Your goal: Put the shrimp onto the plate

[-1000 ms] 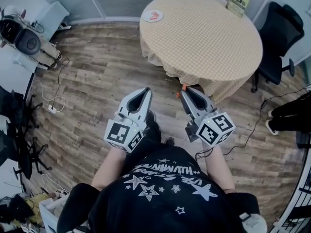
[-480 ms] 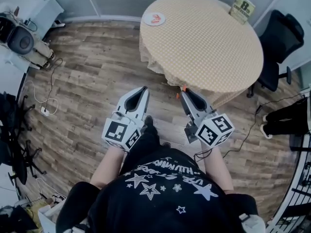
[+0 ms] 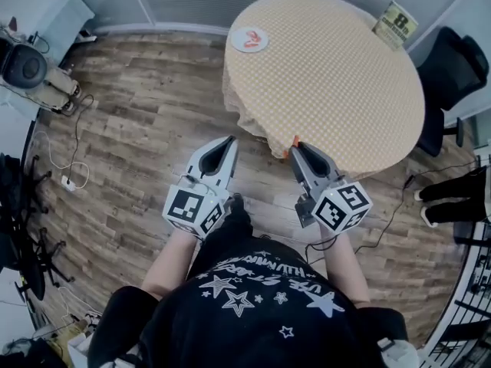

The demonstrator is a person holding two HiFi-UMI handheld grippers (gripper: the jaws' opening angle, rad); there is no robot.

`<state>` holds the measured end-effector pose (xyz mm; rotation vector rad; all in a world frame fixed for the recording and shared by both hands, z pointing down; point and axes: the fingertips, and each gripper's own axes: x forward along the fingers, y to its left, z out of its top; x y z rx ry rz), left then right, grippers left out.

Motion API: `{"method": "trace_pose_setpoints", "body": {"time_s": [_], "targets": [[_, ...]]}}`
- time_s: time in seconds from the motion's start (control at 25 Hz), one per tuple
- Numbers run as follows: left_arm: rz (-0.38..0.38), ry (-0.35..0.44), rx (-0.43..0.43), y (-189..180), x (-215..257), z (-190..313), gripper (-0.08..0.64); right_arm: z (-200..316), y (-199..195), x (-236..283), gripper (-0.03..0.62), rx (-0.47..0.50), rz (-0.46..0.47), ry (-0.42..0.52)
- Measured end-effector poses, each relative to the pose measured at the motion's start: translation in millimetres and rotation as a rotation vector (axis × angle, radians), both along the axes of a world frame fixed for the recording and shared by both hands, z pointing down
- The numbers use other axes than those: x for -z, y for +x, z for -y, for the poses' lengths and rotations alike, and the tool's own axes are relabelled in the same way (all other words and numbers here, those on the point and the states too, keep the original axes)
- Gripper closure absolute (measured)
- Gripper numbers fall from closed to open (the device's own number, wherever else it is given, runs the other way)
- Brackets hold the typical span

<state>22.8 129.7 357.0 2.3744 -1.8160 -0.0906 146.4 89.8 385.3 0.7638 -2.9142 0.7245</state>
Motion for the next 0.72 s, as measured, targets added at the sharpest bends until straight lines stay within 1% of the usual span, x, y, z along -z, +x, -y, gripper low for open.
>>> {"method": "trace_pose_setpoints", "body": {"time_s": [0.2, 0.52, 0.72], "targets": [[-0.026, 0.001, 0.003, -29.1, 1.9, 20.5, 0.551, 20.3, -28.7, 1.3, 0.52, 0.003, -0.013, -0.001], [-0.06, 0.008, -0.024, -65.3, 0.3, 43.9, 0.551, 42.2, -59.1, 2.4, 0.52, -0.037, -0.047, -0.001], [-0.056, 0.011, -0.044, -82.6, 1.0, 56.0, 0.551, 57.5, -74.2, 3.6, 0.52, -0.067, -0.049, 0.004]]}}
